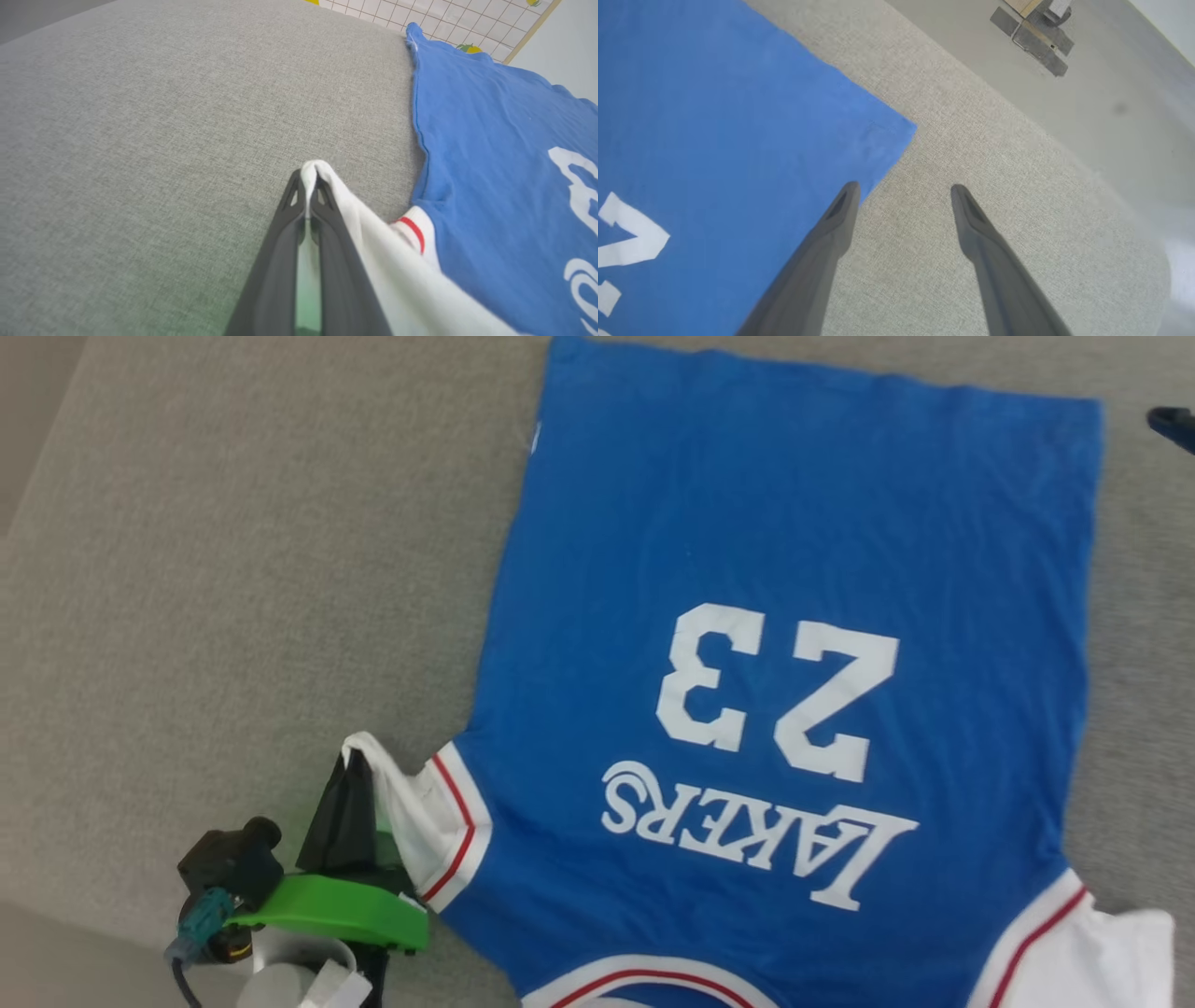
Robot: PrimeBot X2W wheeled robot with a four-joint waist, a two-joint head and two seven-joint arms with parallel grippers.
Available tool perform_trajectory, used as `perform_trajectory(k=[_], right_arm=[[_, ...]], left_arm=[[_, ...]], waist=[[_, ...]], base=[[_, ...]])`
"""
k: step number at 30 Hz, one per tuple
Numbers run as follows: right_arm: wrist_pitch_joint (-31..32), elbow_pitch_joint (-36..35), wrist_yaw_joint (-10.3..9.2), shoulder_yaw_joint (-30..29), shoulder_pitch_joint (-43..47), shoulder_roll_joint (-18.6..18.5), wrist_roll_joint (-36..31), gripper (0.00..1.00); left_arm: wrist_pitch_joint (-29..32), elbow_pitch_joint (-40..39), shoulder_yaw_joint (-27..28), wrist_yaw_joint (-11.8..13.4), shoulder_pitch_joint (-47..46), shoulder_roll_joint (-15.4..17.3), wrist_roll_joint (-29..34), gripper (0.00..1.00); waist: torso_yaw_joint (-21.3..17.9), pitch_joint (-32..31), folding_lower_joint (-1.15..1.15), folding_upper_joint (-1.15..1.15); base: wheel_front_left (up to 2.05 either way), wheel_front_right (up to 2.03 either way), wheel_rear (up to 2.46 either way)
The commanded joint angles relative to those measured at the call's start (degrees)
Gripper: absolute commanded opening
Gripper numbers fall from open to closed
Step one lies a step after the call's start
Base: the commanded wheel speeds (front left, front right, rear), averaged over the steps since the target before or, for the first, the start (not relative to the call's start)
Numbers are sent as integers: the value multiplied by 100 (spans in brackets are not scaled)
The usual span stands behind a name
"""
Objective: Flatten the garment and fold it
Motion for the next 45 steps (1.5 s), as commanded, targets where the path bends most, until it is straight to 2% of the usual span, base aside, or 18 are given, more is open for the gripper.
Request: perform_trajectory(k=[1, 8, 15, 16, 17, 18, 24, 28, 29, 34, 40, 44, 45], right_arm=[[136, 205, -11, -47, -107, 16, 21, 100], [411, 982, -11, -309, -161, 189, -127, 100], [458, 1214, -11, -177, 381, 300, -157, 100], [455, 1197, -11, -149, 440, 284, -146, 80], [443, 1180, -11, -136, 476, 273, -134, 4], [436, 1154, -11, -117, 510, 263, -111, 0], [228, 1089, -11, -54, 476, 273, -125, 0], [-136, 981, -11, 141, 452, 372, -147, 0], [-492, 891, -11, 257, 494, 475, 34, 0], [-886, 741, -11, 446, 568, 419, 453, 0], [-1338, 30, -11, 800, 1033, -176, 1019, 0], [-1607, -717, -11, 1076, 1643, -888, 1300, 0], [-1718, -1135, -11, 1177, 2017, -1291, 1433, 0]], left_arm=[[-22, 5, -34, -46, -140, -31, 18, 0], [-22, 42, -231, -79, -353, -64, -122, 0], [-22, 50, -368, 20, -405, -66, -217, 0], [-22, 56, -373, 29, -397, -66, -209, 0], [-22, 59, -375, 30, -390, -67, -197, 0], [-22, 65, -372, 32, -376, -67, -179, 0], [-22, 116, -283, 32, -299, -67, -20, 0], [-22, 159, -140, 26, -173, -67, 80, 0], [-22, 171, 11, 29, -14, -67, 169, 0], [-22, 157, 257, 8, 330, -50, 336, 0], [-22, 178, 403, -20, 672, 11, 448, 0], [-22, 205, 446, -27, 889, 53, 488, 0], [-22, 203, 482, -22, 980, 81, 492, 0]], waist=[[618, 616, -1, 0], [892, 906, -1, 0], [911, 922, -1, 0], [894, 906, -1, 0], [876, 886, -1, 0], [848, 852, -1, 0], [650, 533, -1, 0], [452, 147, -1, 0], [266, -190, -1, 0], [-95, -738, -1, 0], [-433, -1293, -1, 0], [-632, -1562, -1, 0], [-723, -1651, -1, 0]], base=[[0, 0, 0], [0, 0, 0], [0, 0, 0], [0, 0, 0], [0, 0, 0], [0, 0, 0], [0, 0, 0], [0, 0, 0], [0, 0, 0], [0, 0, 0], [0, 0, 0], [0, 0, 0], [0, 0, 0]])
